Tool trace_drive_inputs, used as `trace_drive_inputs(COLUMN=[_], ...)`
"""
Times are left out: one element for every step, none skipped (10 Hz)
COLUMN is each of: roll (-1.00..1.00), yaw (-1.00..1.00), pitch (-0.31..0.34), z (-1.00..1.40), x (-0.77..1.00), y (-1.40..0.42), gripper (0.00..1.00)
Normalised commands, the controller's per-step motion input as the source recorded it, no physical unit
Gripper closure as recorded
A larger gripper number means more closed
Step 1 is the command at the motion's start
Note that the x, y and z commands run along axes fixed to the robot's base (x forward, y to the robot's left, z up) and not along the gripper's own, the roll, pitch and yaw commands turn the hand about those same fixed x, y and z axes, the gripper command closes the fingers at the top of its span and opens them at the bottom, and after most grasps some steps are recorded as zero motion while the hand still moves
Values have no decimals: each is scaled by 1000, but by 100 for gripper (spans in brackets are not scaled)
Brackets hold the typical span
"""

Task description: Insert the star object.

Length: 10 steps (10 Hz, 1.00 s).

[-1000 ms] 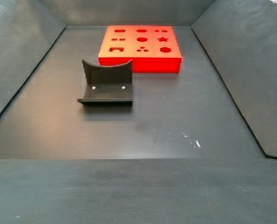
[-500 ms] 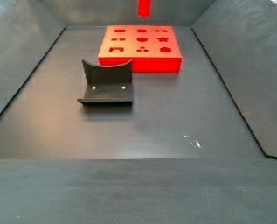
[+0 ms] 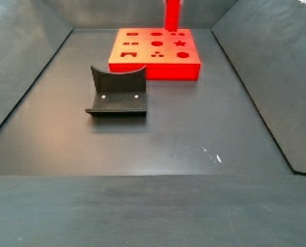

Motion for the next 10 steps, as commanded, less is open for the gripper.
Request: trace_drive_inputs(roll=[-97,-200,-177,-126,-90,0,53,43,0,0], yaw=[-80,-174,-417,-437,-417,-417,-471,-517,-469,-303], pitch=[-144,-173,-134,-90,-69,-31,0,19,0,0], z=[-89,-346,-306,-140,-63,-46,-103,-123,-106,-97], x=[-320,0,-51,-91,-34,0,0,0,0,0], y=[180,109,126,63,26,0,0,0,0,0], gripper=[100,100,100,100,100,100,100,100,100,100])
